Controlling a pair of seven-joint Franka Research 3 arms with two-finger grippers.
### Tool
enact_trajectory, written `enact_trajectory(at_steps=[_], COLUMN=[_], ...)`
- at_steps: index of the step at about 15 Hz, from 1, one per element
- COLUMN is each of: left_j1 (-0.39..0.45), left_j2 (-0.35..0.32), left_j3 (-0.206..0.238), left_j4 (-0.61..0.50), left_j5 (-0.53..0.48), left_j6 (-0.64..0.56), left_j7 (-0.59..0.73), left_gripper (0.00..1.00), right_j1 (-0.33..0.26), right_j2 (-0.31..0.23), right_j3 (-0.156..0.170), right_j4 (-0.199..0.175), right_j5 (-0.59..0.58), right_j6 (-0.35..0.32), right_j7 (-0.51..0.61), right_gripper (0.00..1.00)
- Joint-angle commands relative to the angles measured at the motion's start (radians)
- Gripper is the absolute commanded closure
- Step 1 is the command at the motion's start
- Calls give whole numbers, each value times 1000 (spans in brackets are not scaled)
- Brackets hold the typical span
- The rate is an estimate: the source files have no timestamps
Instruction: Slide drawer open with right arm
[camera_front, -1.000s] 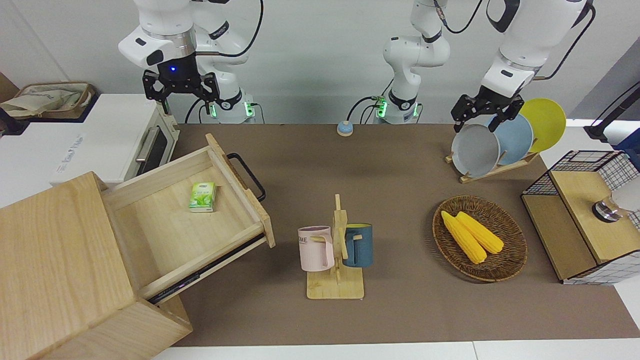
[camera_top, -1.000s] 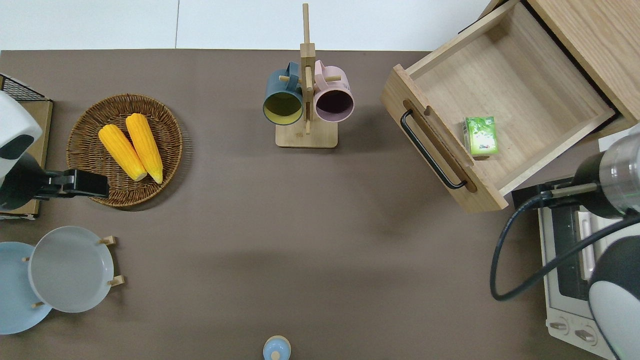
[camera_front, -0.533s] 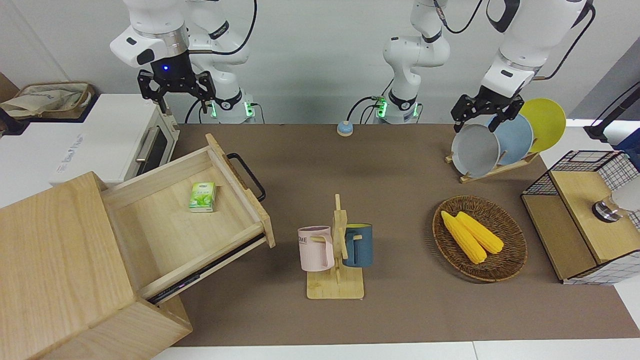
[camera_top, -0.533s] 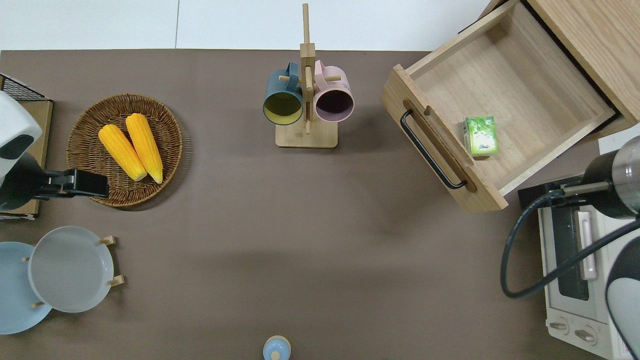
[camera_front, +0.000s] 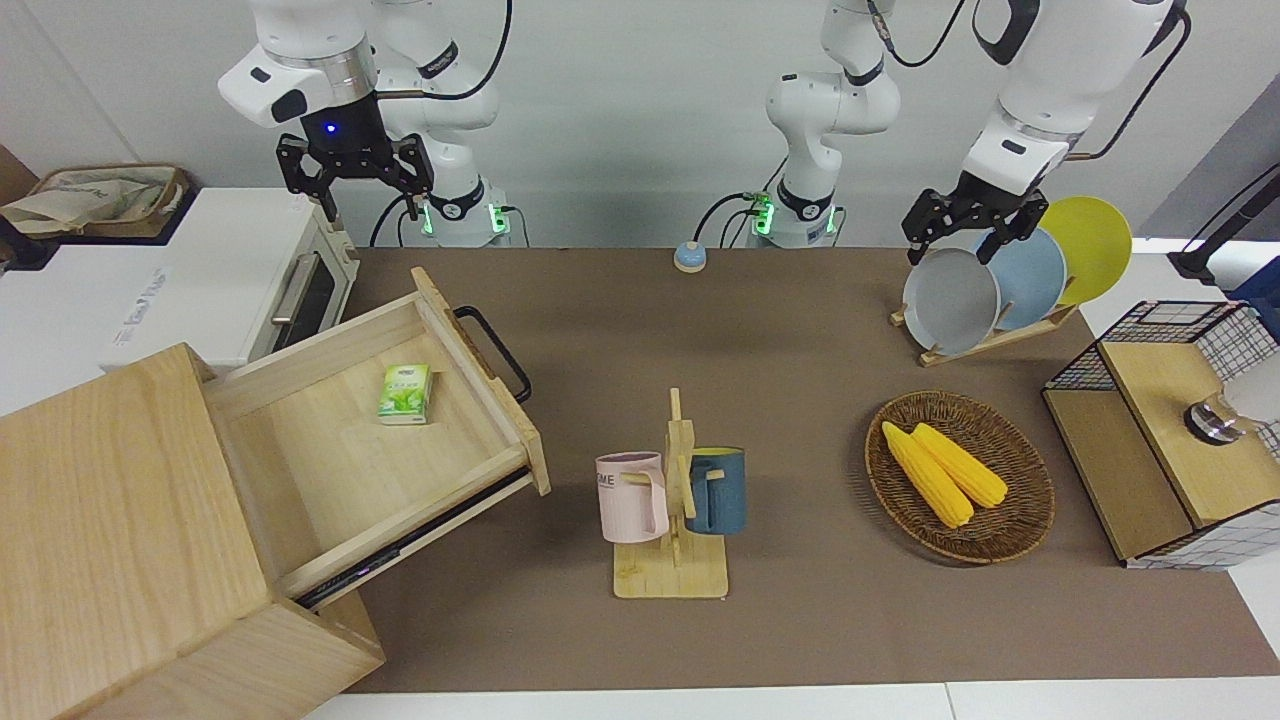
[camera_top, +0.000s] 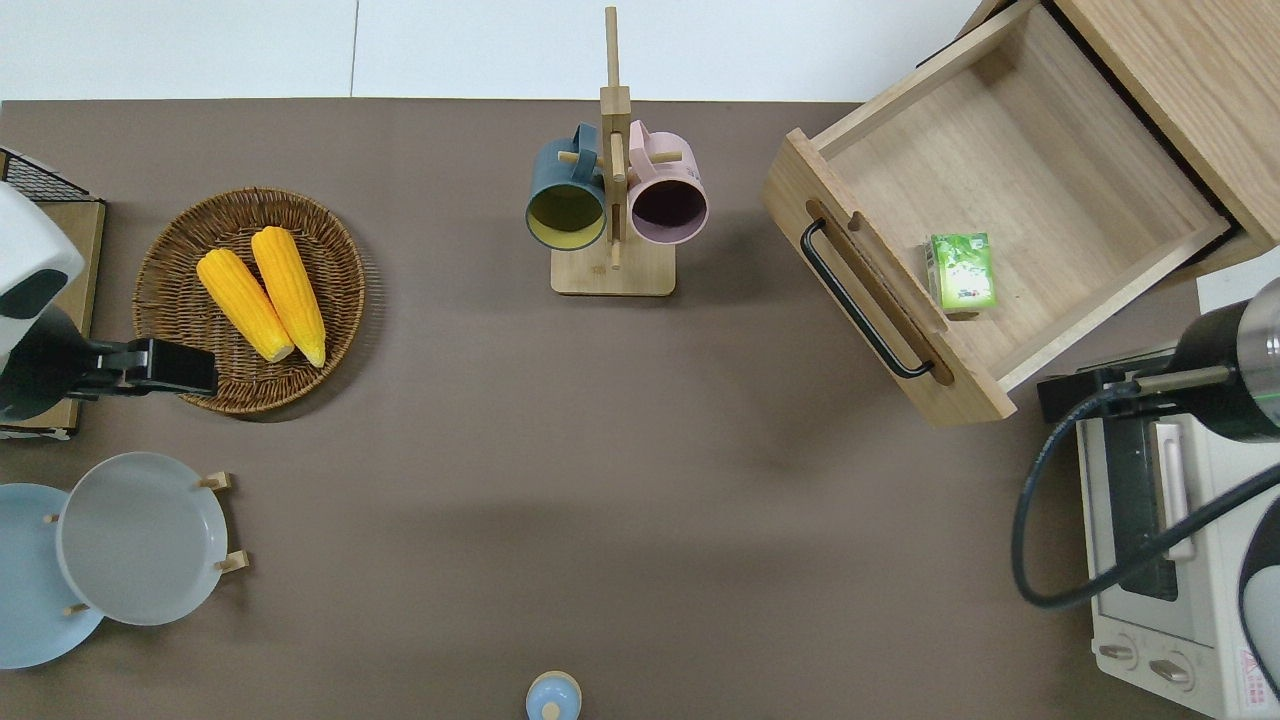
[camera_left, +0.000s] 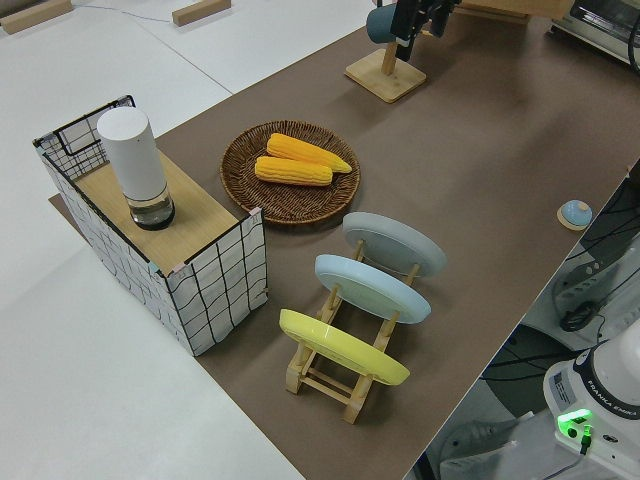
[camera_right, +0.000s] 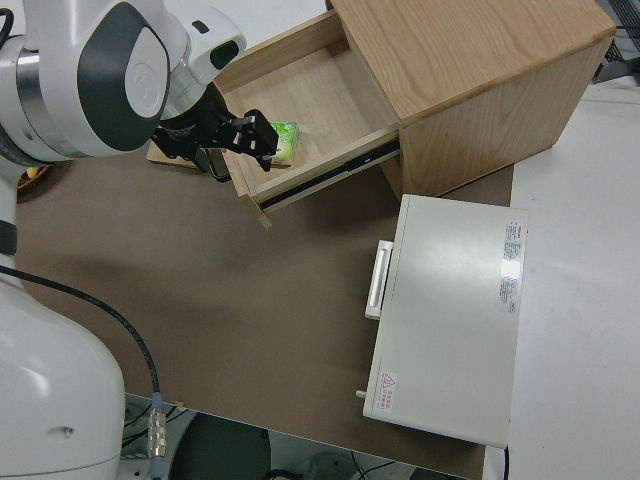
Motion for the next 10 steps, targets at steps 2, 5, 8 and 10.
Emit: enact_trajectory(at_steps=[2, 5, 8, 10], left_j1=[-2, -2, -2, -2], left_j2=[-8, -8, -8, -8], left_j3=[3, 3, 3, 3], left_j4=[2, 2, 2, 2], left_j5=[13, 13, 13, 13], left_j6=[-13, -14, -14, -14], left_j7=[1, 1, 1, 1], left_gripper=[2, 2, 2, 2], right_j1=[7, 7, 7, 8], right_j2=[6, 6, 6, 6], right_j3=[-39, -60, -88, -88], right_j4=[23, 22, 22, 20], right_j5=[48, 79, 99, 97], right_j6=[-21, -19, -19, -19], right_j7=[-18, -18, -16, -16], right_gripper=[15, 15, 15, 15])
